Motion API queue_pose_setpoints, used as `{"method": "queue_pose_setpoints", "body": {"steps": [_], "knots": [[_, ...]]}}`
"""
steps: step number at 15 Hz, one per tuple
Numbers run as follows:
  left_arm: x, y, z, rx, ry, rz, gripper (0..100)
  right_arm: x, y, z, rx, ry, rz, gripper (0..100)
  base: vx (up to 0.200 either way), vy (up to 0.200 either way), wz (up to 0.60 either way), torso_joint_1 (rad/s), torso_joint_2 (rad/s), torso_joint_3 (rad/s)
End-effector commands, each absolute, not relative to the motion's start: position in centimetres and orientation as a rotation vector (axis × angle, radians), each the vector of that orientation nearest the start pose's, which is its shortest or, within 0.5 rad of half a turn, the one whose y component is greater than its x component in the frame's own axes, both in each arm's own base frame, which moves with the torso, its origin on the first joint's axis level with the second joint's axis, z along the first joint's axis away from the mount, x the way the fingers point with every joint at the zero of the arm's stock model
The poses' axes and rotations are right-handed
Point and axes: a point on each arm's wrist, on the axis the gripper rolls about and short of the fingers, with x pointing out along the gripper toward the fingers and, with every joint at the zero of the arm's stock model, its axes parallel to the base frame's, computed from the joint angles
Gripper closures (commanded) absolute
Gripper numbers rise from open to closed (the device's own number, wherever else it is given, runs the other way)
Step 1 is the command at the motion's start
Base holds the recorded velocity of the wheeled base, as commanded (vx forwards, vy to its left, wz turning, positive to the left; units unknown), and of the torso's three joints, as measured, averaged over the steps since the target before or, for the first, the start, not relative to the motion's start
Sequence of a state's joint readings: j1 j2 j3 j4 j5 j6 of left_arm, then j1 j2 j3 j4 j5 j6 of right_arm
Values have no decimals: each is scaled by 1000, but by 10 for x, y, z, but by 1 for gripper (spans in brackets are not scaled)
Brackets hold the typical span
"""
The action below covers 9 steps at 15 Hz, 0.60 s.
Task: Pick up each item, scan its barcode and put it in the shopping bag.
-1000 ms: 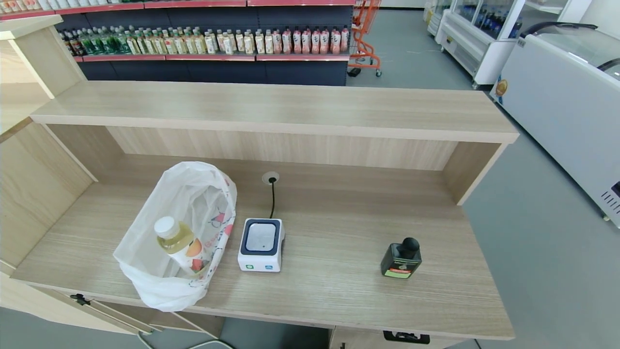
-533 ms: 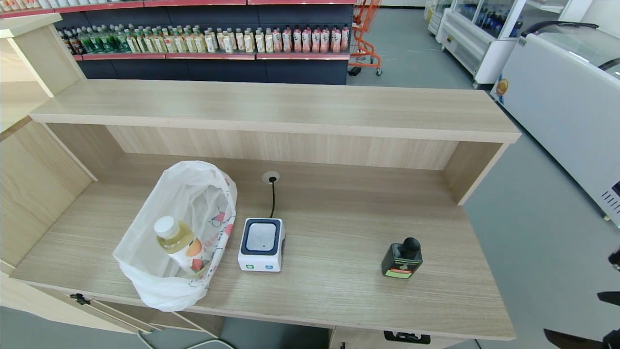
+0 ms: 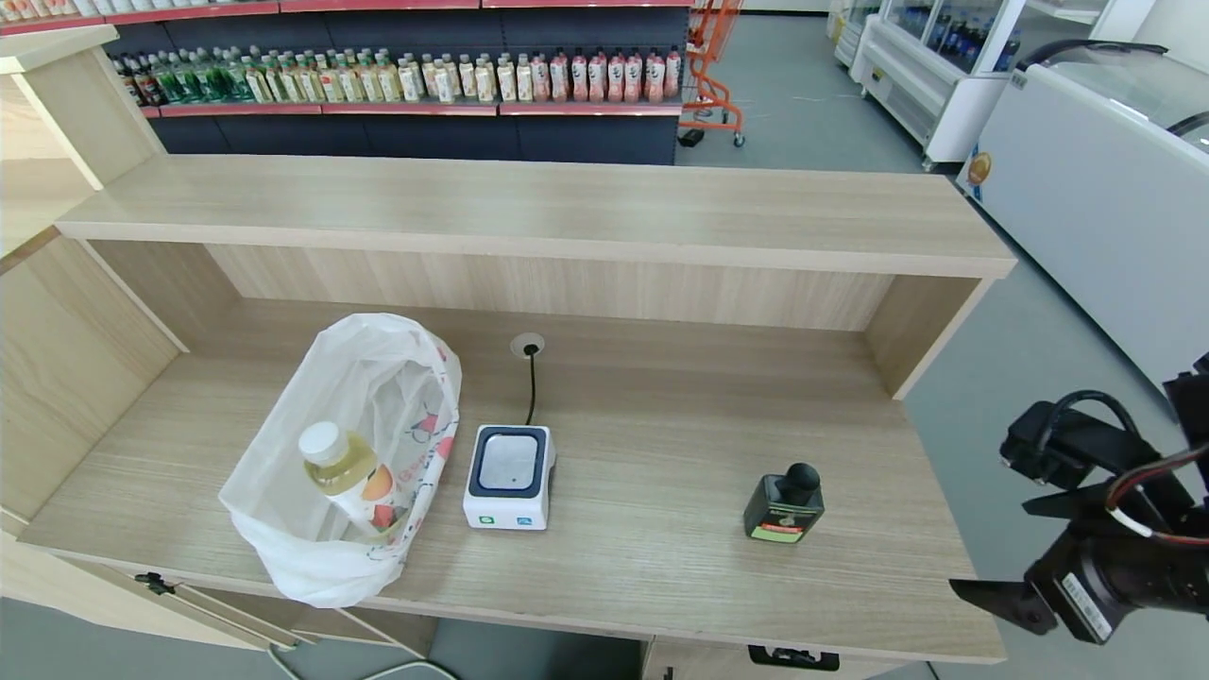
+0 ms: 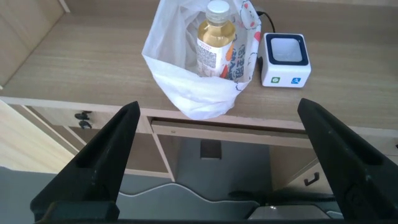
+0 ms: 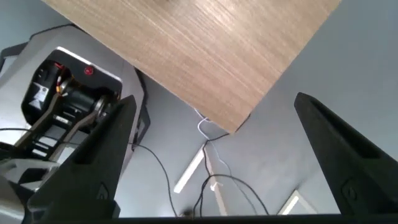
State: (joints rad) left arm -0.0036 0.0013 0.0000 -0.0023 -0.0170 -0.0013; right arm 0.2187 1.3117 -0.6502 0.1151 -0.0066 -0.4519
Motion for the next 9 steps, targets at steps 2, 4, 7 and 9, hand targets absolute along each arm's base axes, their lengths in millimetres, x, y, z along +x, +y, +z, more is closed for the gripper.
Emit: {"method": "queue_pose_setpoints", "body": {"steps": [2, 4, 7, 9], "knots": [[-23, 0, 76, -2, -2, -20, 0, 210, 37, 144, -519, 763, 486, 0, 0, 0, 0, 0, 0, 0], [-23, 0, 76, -2, -2, -20, 0, 222, 38, 137, -519, 731, 558, 0, 0, 0, 0, 0, 0, 0], [-23, 0, 76, -2, -2, -20, 0, 233, 40, 131, -522, 672, 688, 0, 0, 0, 0, 0, 0, 0], [-23, 0, 76, -2, -2, -20, 0, 240, 42, 128, -546, 668, 721, 0, 0, 0, 0, 0, 0, 0]]}}
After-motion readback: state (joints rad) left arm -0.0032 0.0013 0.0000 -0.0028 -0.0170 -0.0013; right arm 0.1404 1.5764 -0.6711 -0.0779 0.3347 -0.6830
